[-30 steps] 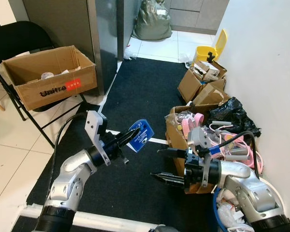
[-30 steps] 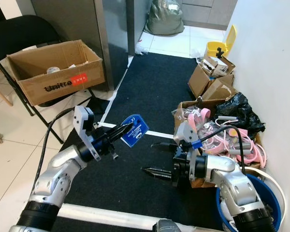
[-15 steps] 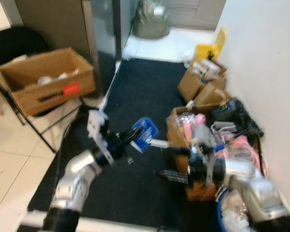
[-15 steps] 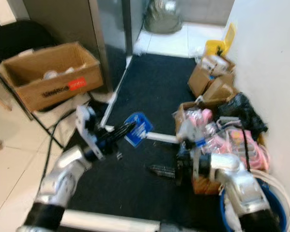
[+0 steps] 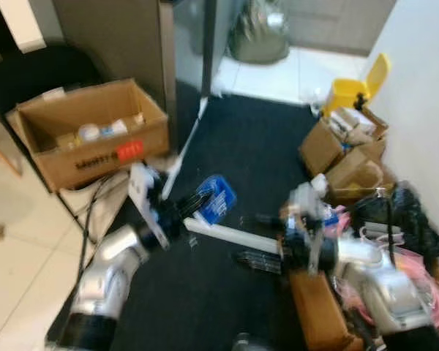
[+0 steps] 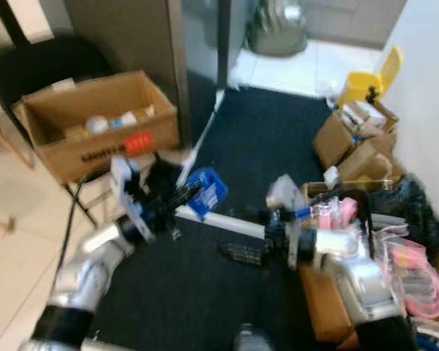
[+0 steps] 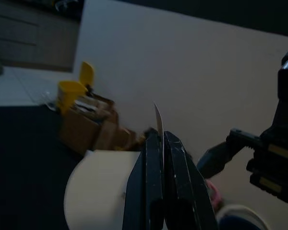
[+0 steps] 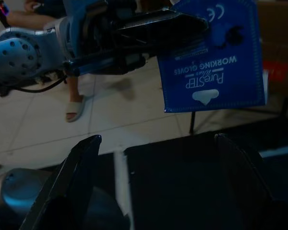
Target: Picking trash to rubbish bin
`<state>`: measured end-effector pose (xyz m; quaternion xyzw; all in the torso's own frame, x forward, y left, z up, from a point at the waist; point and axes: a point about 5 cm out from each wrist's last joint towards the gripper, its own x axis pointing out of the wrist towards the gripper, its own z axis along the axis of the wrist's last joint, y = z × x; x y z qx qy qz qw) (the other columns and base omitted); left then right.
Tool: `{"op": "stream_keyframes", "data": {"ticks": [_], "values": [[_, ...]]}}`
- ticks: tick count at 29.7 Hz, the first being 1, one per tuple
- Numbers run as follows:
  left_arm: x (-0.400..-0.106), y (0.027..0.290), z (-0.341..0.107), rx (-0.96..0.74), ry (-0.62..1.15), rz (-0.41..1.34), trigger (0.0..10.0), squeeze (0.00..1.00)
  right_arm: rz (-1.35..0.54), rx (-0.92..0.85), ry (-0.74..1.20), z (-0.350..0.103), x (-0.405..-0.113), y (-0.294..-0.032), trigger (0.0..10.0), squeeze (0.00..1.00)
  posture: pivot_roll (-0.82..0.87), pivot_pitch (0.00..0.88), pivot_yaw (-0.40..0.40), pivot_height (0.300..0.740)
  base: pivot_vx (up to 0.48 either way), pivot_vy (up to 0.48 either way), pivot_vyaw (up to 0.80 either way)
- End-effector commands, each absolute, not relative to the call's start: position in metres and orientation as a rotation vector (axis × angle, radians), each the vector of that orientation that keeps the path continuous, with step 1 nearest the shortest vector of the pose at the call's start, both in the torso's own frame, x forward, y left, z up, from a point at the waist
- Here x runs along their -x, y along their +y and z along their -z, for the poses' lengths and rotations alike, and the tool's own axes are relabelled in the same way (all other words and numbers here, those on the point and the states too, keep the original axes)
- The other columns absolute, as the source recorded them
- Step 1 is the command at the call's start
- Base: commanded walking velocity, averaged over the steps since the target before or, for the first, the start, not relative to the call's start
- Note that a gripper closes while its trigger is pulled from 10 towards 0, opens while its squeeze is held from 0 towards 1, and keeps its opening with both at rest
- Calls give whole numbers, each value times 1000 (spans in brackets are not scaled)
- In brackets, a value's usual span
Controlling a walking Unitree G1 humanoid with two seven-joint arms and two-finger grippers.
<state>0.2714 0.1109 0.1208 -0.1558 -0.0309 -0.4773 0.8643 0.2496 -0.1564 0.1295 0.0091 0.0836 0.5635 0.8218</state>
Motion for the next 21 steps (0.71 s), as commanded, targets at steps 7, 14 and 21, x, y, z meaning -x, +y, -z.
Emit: {"op": "stream_keyframes", "data": {"ticks": [7,14,21], "values": [[-270,114,-112,332,-41,989,10000,0,-1209,-84,114,-130,-250,-153,10000,0,8,0,-19,740,480,0,422],[-270,116,-113,326,-47,979,10000,0,-1203,-87,135,-128,-251,-152,10000,0,11,0,-14,740,480,0,0],[-272,122,-115,321,-63,947,10000,0,-1209,-77,91,-129,-250,-152,10000,0,15,0,-15,740,480,0,214]]}}
